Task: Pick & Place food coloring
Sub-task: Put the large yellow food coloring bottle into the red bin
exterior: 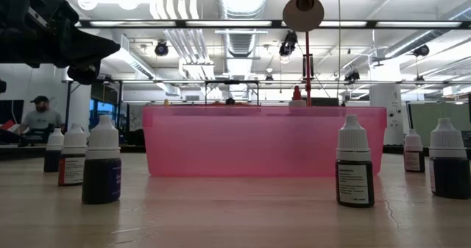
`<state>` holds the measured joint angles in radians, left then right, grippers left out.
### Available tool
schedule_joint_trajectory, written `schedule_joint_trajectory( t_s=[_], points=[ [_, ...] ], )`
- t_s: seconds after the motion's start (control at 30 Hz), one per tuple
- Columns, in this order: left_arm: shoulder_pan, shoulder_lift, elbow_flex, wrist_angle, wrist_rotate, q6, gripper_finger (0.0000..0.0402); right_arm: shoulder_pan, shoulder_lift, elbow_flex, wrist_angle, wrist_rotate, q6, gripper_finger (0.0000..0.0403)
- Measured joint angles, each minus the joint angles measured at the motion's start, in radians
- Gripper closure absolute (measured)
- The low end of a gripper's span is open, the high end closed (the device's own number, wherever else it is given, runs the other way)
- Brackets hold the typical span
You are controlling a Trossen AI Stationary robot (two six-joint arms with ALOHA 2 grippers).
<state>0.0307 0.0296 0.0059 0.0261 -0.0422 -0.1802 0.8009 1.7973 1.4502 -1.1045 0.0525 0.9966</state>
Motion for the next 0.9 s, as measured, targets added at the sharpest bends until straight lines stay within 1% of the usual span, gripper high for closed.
schedule_joint_trajectory(
  t_s=[0.53,0.77,0.9],
  points=[
    [0.0,0.0,0.0,0.0,0.0,0.0,0.0402,0.009,0.003,-0.089,0.1,-0.008,0.017,0.0039],
    [0.0,0.0,0.0,0.0,0.0,0.0,0.0402,0.01,0.003,-0.136,0.191,-0.009,0.018,0.0039],
    [0.0,0.0,0.0,0.0,0.0,0.0,0.0402,0.011,0.003,-0.154,0.194,-0.008,0.022,0.0039]
  ],
)
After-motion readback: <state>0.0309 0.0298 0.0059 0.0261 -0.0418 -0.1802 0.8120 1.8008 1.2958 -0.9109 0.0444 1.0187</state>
